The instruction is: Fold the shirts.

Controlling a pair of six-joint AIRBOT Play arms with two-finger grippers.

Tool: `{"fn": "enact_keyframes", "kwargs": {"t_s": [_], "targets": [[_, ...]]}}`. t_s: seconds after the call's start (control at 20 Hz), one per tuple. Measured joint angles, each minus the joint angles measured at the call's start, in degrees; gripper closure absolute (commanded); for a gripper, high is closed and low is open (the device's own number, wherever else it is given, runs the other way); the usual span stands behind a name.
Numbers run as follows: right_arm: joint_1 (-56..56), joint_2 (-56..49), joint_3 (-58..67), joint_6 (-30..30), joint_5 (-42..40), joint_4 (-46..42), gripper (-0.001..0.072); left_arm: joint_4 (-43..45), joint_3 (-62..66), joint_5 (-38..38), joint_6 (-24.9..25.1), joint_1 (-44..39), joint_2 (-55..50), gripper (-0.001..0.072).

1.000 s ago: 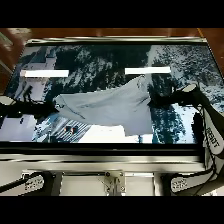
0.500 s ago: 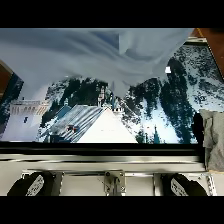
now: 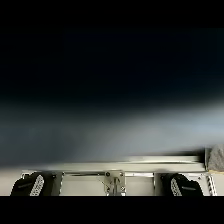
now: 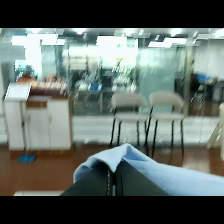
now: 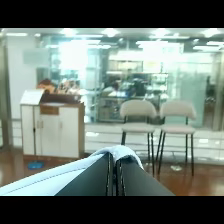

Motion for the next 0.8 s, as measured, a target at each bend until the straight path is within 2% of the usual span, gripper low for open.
{"fn": "enact_keyframes", "kwargs": {"t_s": [0.2, 0.3, 0.55, 0.7, 0.8], "targets": [[0.00, -0.13, 0.15, 2.32, 7.54, -2.97, 0.0650, 2.45, -4.09, -7.15, -1.49, -0.02, 0.50, 0.0670], [-0.02, -2.32, 0.15, 2.84, 14.27, -4.22, 0.0651, 2.80, -8.96, -9.57, -1.73, 0.00, 0.59, 0.0670], [-0.02, -12.94, -2.67, 2.16, 28.52, -5.57, 0.0651, 3.85, -24.96, -10.54, -0.92, -0.04, -2.27, 0.0670], [0.22, -21.11, -10.56, 1.77, 29.07, -3.98, 0.0651, 3.19, -32.20, -9.92, -0.37, -0.04, -8.96, 0.0670], [1.36, -27.06, -17.03, 0.79, 23.28, -2.86, 0.0650, 2.45, -34.93, -8.11, -0.15, -0.04, -15.76, 0.0669]]}}
